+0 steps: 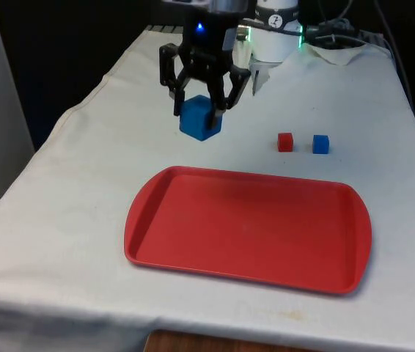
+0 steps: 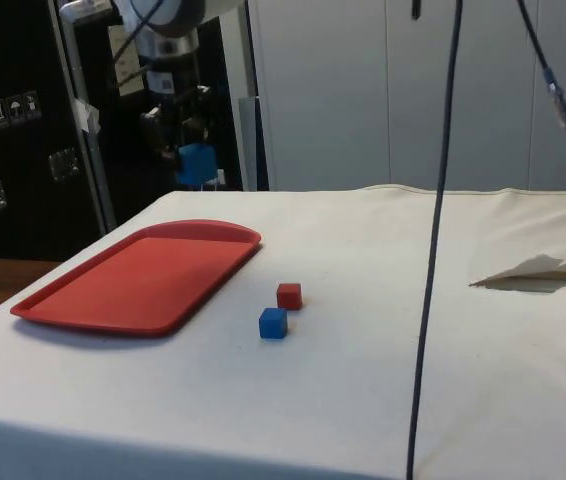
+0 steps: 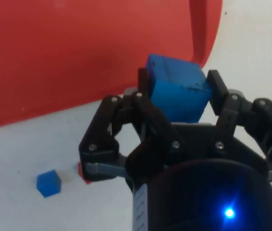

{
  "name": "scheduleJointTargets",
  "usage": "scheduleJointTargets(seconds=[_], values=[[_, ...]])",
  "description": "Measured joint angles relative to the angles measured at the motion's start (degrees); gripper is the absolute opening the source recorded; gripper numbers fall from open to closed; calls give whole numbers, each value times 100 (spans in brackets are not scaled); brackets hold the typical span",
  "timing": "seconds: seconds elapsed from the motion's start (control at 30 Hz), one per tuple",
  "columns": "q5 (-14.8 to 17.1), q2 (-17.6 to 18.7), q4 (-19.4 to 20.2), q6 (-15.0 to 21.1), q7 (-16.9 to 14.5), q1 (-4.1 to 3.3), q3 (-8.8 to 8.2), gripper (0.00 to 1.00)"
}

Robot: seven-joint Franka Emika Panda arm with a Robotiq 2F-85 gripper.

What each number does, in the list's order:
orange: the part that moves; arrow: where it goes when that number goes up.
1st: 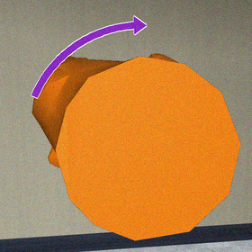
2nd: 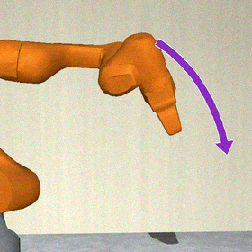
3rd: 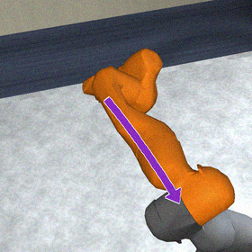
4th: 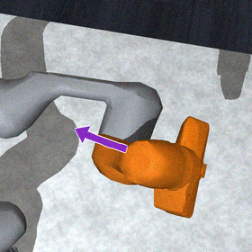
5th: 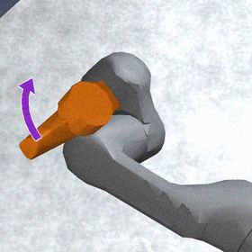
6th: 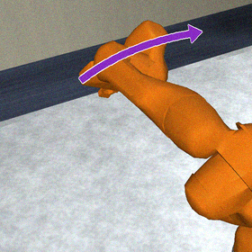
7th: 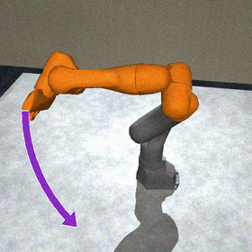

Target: Pick up the largest block and place it onto the tray.

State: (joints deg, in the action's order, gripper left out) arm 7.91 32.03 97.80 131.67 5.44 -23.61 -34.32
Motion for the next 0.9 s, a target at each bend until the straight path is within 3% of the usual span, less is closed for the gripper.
scheduleJointTargets(seconds=[0.3,0.73,0.9], values=[[447,453,-579,-109,-212,52,6,10],[1014,894,-1043,-115,-372,52,52,10],[1180,1157,-1232,-97,-350,40,166,10]])
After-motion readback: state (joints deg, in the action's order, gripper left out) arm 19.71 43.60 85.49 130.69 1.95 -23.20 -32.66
